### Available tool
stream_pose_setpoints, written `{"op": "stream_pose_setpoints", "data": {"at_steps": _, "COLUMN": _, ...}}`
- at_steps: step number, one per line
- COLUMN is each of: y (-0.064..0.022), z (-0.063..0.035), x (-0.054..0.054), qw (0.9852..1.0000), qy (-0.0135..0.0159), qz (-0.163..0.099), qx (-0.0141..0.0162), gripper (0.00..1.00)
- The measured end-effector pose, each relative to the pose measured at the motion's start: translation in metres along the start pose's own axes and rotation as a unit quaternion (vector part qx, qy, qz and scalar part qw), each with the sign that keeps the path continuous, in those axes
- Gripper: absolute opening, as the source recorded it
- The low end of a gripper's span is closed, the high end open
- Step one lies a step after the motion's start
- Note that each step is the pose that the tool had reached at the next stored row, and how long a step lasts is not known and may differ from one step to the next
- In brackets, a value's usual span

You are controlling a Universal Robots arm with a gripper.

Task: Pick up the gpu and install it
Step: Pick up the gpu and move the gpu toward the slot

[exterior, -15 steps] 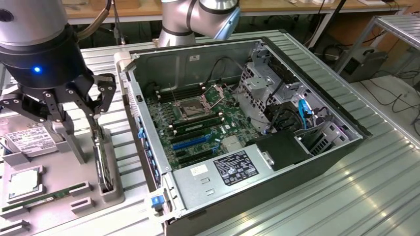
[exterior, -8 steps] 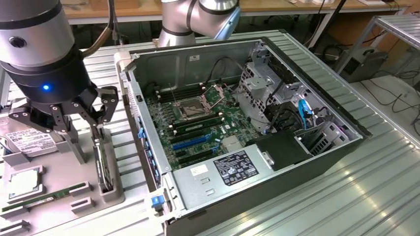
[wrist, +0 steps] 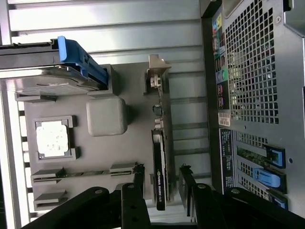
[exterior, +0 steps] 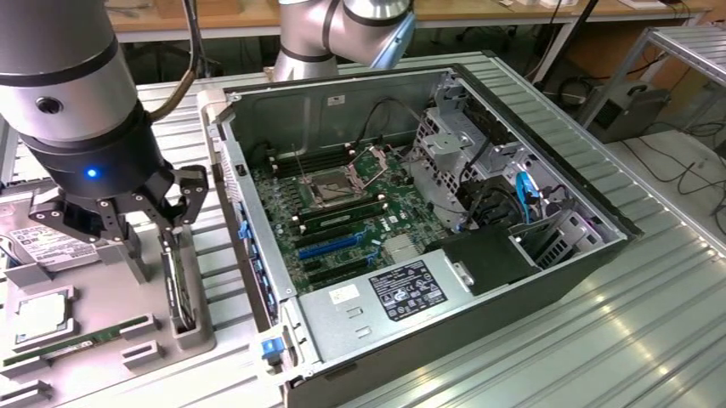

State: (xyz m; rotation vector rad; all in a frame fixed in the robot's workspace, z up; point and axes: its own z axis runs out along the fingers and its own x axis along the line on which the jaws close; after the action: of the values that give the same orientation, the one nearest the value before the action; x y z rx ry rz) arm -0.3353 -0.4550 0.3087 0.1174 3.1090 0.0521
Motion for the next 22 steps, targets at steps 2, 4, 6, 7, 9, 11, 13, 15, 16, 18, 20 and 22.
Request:
{"op": "stream_pose_setpoints", "data": {"at_steps": 2, "y": -0.0001, "z": 0.0042, "x": 0.0, "qw": 1.0, "qy": 0.0, "qz": 0.0, "qx": 0.0, "gripper": 0.42}}
{"op": "stream_pose_setpoints", "data": {"at_steps": 4, "y": -0.0003, "z": 0.0082, "x": 0.0, "qw": 1.0, "qy": -0.0001, "qz": 0.0, "qx": -0.0001, "gripper": 0.42}}
{"op": "stream_pose_setpoints", "data": {"at_steps": 6, "y": -0.0004, "z": 0.012, "x": 0.0, "qw": 1.0, "qy": 0.0, "qz": 0.0, "qx": -0.0001, "gripper": 0.42}}
{"op": "stream_pose_setpoints", "data": {"at_steps": 7, "y": -0.0004, "z": 0.0139, "x": 0.0, "qw": 1.0, "qy": 0.0, "qz": 0.0, "qx": -0.0001, "gripper": 0.42}}
{"op": "stream_pose_setpoints", "data": {"at_steps": 9, "y": -0.0006, "z": 0.0175, "x": 0.0, "qw": 1.0, "qy": 0.0, "qz": 0.0, "qx": 0.0, "gripper": 0.42}}
{"op": "stream_pose_setpoints", "data": {"at_steps": 11, "y": -0.0007, "z": 0.0212, "x": 0.0, "qw": 1.0, "qy": 0.0, "qz": 0.0, "qx": 0.0, "gripper": 0.42}}
{"op": "stream_pose_setpoints", "data": {"at_steps": 13, "y": -0.0008, "z": 0.0249, "x": 0.0, "qw": 1.0, "qy": -0.0001, "qz": 0.0, "qx": -0.0001, "gripper": 0.42}}
{"op": "stream_pose_setpoints", "data": {"at_steps": 15, "y": -0.0009, "z": 0.0286, "x": 0.0, "qw": 1.0, "qy": 0.0, "qz": 0.0, "qx": 0.0, "gripper": 0.42}}
{"op": "stream_pose_setpoints", "data": {"at_steps": 16, "y": -0.001, "z": 0.0303, "x": 0.0, "qw": 1.0, "qy": 0.0, "qz": 0.0, "qx": 0.0, "gripper": 0.42}}
{"op": "stream_pose_setpoints", "data": {"at_steps": 18, "y": -0.0011, "z": 0.0352, "x": 0.0, "qw": 1.0, "qy": -0.0001, "qz": 0.0, "qx": -0.0001, "gripper": 0.42}}
{"op": "stream_pose_setpoints", "data": {"at_steps": 20, "y": -0.0012, "z": 0.0386, "x": 0.0, "qw": 1.0, "qy": 0.0, "qz": 0.0, "qx": 0.0, "gripper": 0.42}}
{"op": "stream_pose_setpoints", "data": {"at_steps": 22, "y": -0.0014, "z": 0.0421, "x": 0.0, "qw": 1.0, "qy": 0.0, "qz": 0.0, "qx": 0.0, "gripper": 0.42}}
